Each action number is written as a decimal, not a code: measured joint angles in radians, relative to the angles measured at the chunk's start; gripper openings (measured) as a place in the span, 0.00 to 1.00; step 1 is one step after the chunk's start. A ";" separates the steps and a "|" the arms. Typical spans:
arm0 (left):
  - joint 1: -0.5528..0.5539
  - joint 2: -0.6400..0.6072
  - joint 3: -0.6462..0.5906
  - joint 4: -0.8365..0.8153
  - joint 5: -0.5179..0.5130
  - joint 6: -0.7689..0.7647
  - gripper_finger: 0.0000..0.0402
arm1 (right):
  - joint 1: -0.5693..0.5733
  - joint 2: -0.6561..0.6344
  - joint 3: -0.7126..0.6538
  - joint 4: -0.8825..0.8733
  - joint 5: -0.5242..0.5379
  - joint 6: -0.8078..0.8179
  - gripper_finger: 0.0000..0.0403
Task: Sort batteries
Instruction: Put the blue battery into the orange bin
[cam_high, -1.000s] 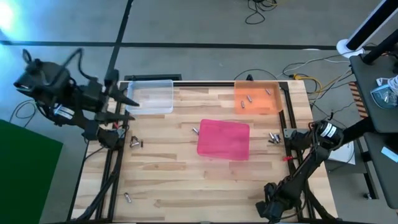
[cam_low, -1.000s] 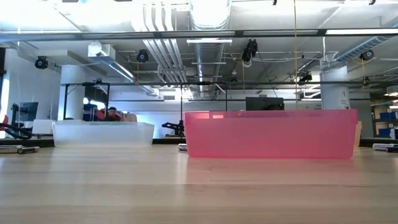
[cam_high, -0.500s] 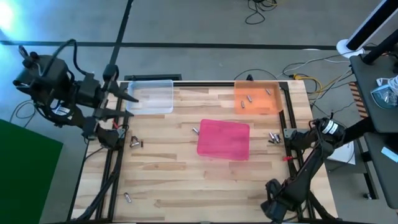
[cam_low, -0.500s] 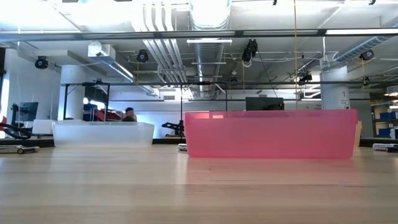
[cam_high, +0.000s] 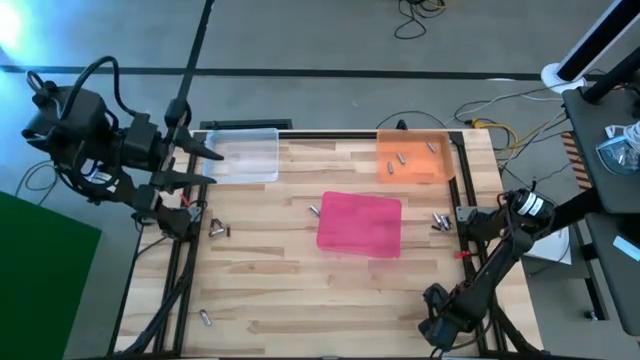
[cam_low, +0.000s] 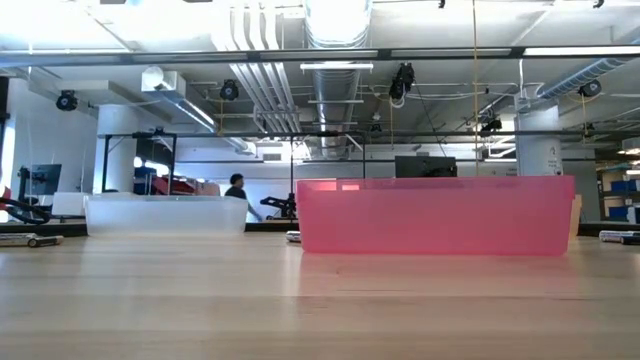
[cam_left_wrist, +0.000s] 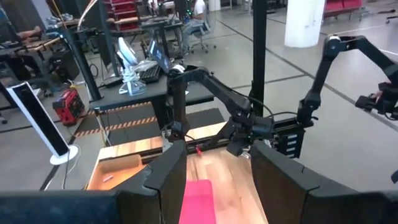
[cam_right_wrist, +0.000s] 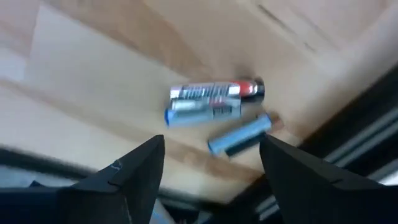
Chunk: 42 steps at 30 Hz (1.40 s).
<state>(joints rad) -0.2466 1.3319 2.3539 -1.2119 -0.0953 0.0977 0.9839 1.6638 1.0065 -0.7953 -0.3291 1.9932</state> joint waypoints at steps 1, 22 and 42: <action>0.000 0.000 0.000 0.000 0.000 0.000 0.39 | 0.000 0.000 -0.006 0.001 0.003 -0.011 0.66; 0.000 0.005 0.001 0.107 -0.152 -0.011 0.39 | 0.007 0.006 -0.002 0.069 0.020 -0.120 0.70; -0.001 -0.003 0.000 0.119 -0.097 -0.008 0.39 | 0.013 0.068 -0.007 0.212 0.032 0.197 0.54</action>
<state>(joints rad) -0.2478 1.3289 2.3543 -1.0927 -0.1922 0.0898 0.9970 1.7314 0.9997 -0.5837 -0.2967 2.1905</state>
